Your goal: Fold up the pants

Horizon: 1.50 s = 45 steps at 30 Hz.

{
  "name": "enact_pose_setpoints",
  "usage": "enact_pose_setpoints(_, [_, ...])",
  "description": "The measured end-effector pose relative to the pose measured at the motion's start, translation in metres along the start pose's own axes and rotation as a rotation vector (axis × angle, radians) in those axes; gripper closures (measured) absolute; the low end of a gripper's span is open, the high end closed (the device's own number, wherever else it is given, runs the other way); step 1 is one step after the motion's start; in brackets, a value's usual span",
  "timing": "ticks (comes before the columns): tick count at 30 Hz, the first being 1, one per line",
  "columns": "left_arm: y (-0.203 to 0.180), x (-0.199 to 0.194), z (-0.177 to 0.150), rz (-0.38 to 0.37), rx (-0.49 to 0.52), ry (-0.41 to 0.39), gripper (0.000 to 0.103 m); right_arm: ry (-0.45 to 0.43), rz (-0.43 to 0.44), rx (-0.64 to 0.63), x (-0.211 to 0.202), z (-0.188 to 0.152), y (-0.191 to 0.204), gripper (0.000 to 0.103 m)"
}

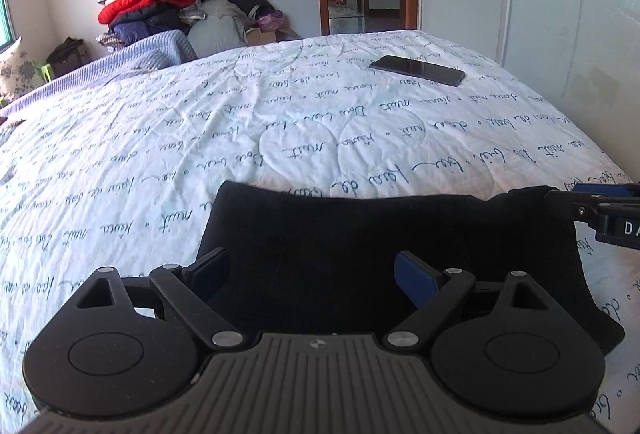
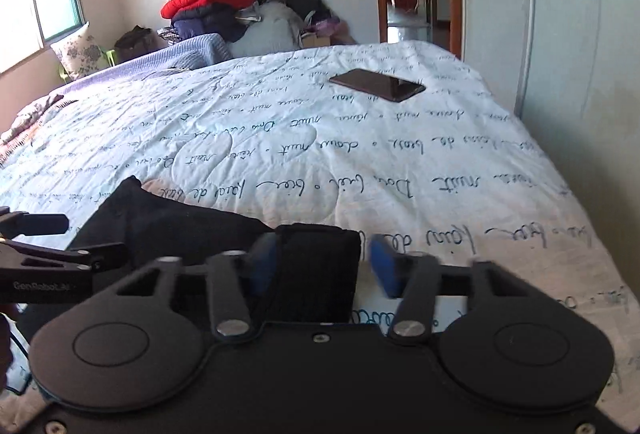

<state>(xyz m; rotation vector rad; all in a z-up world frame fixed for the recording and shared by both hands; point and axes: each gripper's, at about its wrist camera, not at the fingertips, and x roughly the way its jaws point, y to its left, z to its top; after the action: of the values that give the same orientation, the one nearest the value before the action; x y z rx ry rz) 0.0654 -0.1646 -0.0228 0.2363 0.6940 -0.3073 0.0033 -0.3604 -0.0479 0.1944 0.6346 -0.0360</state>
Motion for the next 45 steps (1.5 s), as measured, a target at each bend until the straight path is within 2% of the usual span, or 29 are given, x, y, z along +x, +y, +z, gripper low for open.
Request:
enact_pose_setpoints(4, [-0.009,0.014,0.007,-0.026,0.005,0.016,0.012,0.041,0.021,0.012,0.014,-0.003,-0.003,0.068])
enact_pose_setpoints(5, [-0.01,0.017,0.009,-0.034,-0.002,0.024,0.012,0.044,0.031,0.017,0.016,-0.003,-0.003,0.072])
enact_pose_setpoints(6, [-0.012,0.022,0.01,-0.046,-0.012,0.035,0.012,0.042,0.046,0.025,0.017,-0.003,-0.005,0.085])
enact_pose_setpoints(7, [-0.013,0.025,0.012,-0.055,-0.017,0.043,0.012,0.029,0.042,0.028,0.017,-0.003,-0.006,0.091])
enact_pose_setpoints(9, [-0.017,0.032,0.015,-0.067,-0.021,0.058,0.012,-0.007,0.045,0.026,0.012,-0.003,-0.008,0.099])
enact_pose_setpoints(11, [-0.02,0.034,0.016,-0.064,-0.025,0.05,0.012,-0.031,0.012,0.018,0.009,-0.003,-0.01,0.1])
enact_pose_setpoints(14, [-0.026,0.039,0.017,-0.059,-0.012,0.046,0.012,0.011,-0.001,0.037,0.023,-0.006,-0.017,0.1])
enact_pose_setpoints(16, [-0.029,0.038,0.016,-0.059,0.009,0.057,0.014,0.028,0.0,0.028,0.026,-0.01,-0.016,0.095])
enact_pose_setpoints(18, [-0.027,0.03,0.013,-0.064,0.013,0.037,0.013,-0.016,-0.027,0.035,0.011,-0.01,-0.017,0.087])
enact_pose_setpoints(20, [-0.025,0.02,0.011,-0.062,0.021,0.012,0.012,-0.053,-0.057,0.037,-0.01,-0.012,-0.019,0.087])
enact_pose_setpoints(25, [-0.025,-0.004,-0.002,-0.099,0.043,-0.004,0.012,-0.022,0.043,0.024,-0.056,-0.034,-0.016,0.087])
enact_pose_setpoints(29, [-0.034,-0.02,-0.015,-0.133,0.064,-0.013,0.012,0.029,0.12,0.015,-0.069,-0.054,-0.003,0.087])
enact_pose_setpoints(32, [-0.046,-0.027,-0.026,-0.146,0.123,-0.019,0.012,0.052,0.092,-0.02,-0.069,-0.062,0.007,0.086])
enact_pose_setpoints(35, [-0.055,-0.025,-0.034,-0.132,0.159,-0.004,0.012,0.055,0.074,-0.01,-0.07,-0.066,0.006,0.079])
enact_pose_setpoints(39, [-0.056,-0.019,-0.039,-0.136,0.145,0.018,0.011,0.059,0.122,0.029,-0.072,-0.072,0.004,0.079])
enact_pose_setpoints(45, [-0.057,-0.016,-0.039,-0.14,0.128,0.029,0.011,0.034,0.142,0.047,-0.065,-0.072,0.002,0.075])
